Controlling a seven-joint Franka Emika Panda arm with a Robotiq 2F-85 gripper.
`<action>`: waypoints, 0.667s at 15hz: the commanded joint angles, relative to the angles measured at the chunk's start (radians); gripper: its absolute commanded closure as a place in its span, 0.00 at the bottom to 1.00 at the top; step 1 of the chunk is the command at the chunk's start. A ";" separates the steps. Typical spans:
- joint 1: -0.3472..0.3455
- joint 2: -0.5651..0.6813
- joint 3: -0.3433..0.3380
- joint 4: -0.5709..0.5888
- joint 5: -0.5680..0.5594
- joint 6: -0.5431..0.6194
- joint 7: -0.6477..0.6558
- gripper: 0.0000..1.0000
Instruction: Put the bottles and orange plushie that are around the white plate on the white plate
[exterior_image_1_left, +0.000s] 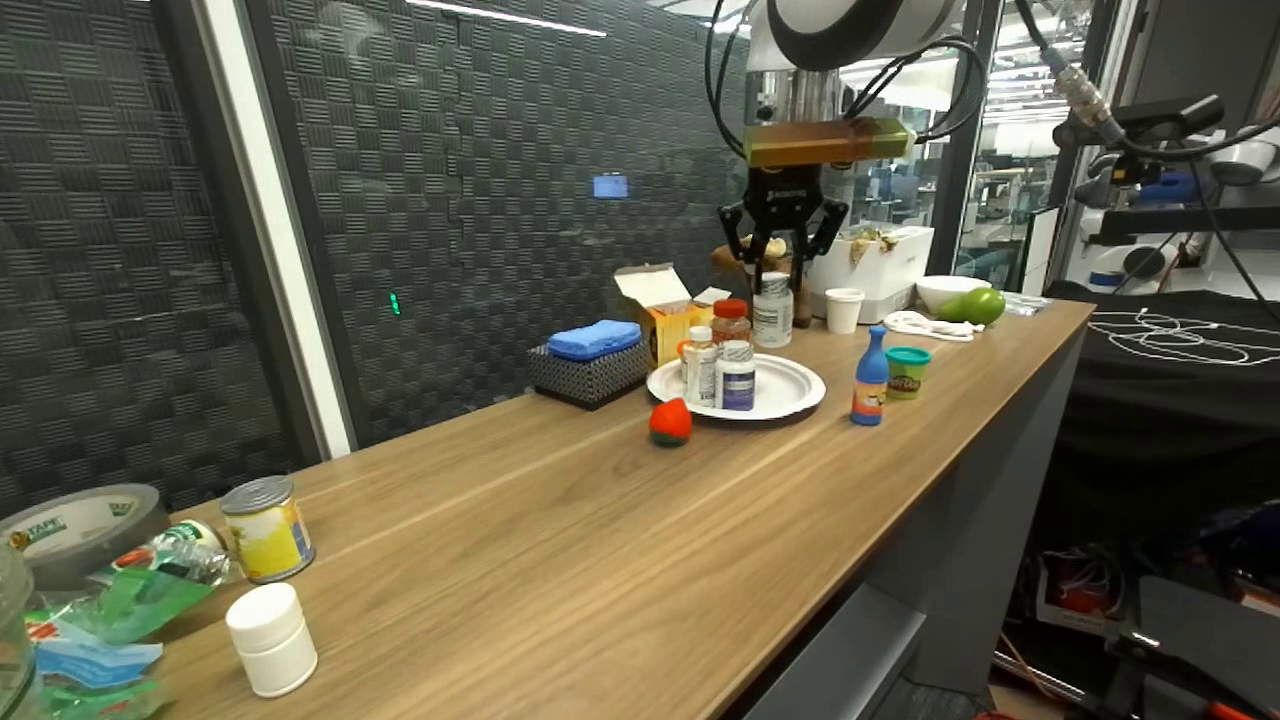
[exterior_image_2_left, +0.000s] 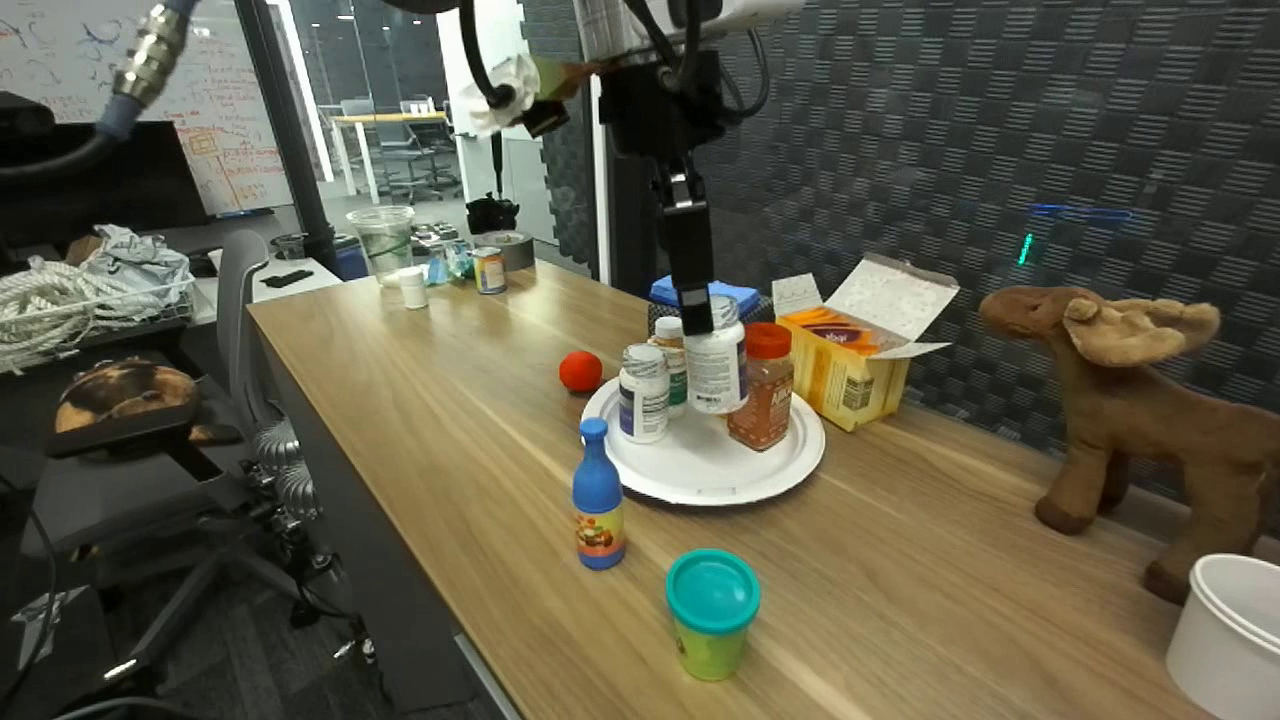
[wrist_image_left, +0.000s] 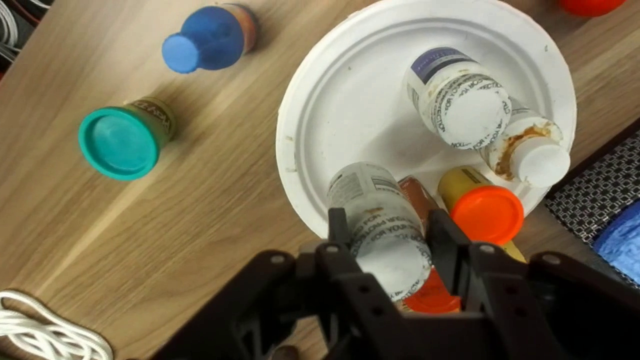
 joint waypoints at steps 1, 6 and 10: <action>-0.009 0.023 -0.003 0.009 0.067 0.025 -0.024 0.81; -0.015 0.060 -0.014 0.019 0.098 0.042 -0.019 0.81; -0.024 0.082 -0.023 0.027 0.119 0.053 -0.028 0.81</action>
